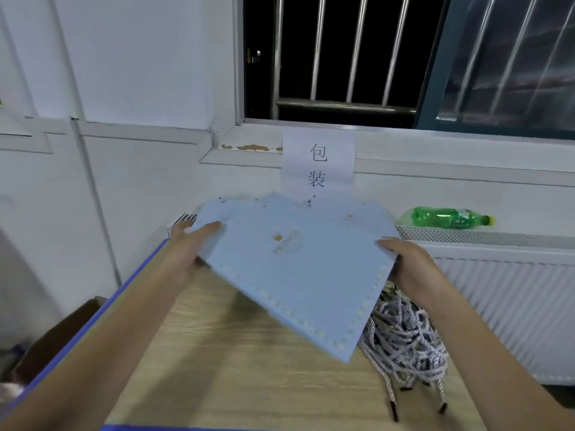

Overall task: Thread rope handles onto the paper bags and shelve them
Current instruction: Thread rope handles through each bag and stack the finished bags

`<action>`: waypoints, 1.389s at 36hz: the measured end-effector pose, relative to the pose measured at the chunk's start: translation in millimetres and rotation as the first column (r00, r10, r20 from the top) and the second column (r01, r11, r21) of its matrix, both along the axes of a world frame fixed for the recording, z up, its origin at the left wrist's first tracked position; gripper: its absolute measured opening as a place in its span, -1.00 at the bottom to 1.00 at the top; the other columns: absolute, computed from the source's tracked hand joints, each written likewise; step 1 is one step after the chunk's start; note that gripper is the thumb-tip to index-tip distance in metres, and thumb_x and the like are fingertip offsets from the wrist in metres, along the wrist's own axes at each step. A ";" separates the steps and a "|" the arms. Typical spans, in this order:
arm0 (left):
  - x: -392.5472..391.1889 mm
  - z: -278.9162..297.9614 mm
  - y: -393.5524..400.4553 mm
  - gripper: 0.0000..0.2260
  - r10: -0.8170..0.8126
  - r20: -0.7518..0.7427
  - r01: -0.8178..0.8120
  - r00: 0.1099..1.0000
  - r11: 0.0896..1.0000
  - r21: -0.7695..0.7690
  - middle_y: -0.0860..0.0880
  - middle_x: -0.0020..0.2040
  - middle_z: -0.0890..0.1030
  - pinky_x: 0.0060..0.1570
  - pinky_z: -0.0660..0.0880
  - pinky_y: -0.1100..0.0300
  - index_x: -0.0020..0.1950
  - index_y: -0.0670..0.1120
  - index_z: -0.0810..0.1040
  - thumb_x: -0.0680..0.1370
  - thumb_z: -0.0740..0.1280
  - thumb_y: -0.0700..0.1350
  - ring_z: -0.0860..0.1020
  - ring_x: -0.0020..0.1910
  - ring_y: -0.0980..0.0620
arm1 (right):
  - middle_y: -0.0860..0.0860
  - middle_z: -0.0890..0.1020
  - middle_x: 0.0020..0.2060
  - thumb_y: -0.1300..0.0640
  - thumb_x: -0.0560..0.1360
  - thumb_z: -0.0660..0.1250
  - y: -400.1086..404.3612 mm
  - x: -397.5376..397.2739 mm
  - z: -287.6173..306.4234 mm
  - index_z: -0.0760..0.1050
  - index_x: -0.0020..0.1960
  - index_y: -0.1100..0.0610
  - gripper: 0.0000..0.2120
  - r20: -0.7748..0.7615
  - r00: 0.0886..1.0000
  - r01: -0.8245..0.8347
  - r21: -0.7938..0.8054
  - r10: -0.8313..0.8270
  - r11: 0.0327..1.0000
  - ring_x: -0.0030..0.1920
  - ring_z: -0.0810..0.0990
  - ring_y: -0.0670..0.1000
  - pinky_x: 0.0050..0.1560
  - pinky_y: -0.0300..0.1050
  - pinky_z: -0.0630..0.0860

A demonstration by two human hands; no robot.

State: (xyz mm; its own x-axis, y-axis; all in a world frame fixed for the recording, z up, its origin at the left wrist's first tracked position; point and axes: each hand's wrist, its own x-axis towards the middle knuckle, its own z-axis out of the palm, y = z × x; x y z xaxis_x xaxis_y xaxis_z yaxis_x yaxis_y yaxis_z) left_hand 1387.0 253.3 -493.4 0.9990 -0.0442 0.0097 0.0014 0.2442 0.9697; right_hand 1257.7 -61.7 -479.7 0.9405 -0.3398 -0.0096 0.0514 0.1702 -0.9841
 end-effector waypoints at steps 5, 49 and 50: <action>-39.7 -26.6 53.9 -0.89 -0.176 0.134 0.077 0.975 0.838 0.541 0.12 -0.12 0.66 -0.21 0.46 0.27 0.00 0.04 0.59 0.51 0.39 -0.13 0.60 -0.20 0.20 | 0.08 0.62 -0.28 0.25 0.52 0.31 16.1 -14.7 -19.6 0.49 -0.10 0.23 -0.96 -0.268 0.926 -0.355 -0.371 0.267 0.858 -0.30 0.61 0.01 -0.35 -0.14 0.56; -55.3 -38.7 51.1 -0.85 -0.285 -0.084 0.228 0.955 0.521 0.823 0.04 -0.15 0.58 -0.28 0.37 0.29 -0.12 -0.03 0.46 0.49 0.38 0.00 0.52 -0.23 0.15 | 0.03 0.61 -0.12 0.25 0.55 0.25 170.7 76.2 -20.7 0.64 0.02 0.15 -0.81 0.100 0.920 -0.063 -0.917 0.379 0.394 -0.21 0.46 -0.15 -0.19 -0.46 0.32; -54.6 -37.1 50.4 -0.81 -0.287 -0.103 0.248 0.952 0.529 0.812 0.03 -0.14 0.58 -0.24 0.39 0.25 -0.09 -0.06 0.47 0.46 0.40 0.01 0.53 -0.22 0.13 | 0.03 0.62 -0.09 0.26 0.55 0.25 177.8 78.9 -32.3 0.64 0.03 0.16 -0.80 0.060 0.915 -0.099 -0.926 0.400 0.365 -0.19 0.47 -0.15 -0.18 -0.48 0.32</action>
State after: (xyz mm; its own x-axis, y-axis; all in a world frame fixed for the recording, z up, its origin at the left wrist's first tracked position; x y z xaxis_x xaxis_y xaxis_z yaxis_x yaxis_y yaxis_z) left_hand 1332.4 303.8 -530.5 0.9386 -0.3182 -0.1333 -0.1116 -0.6457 0.7554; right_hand 1336.6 116.1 -512.0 0.8975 0.2440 0.3673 0.4161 -0.7443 -0.5223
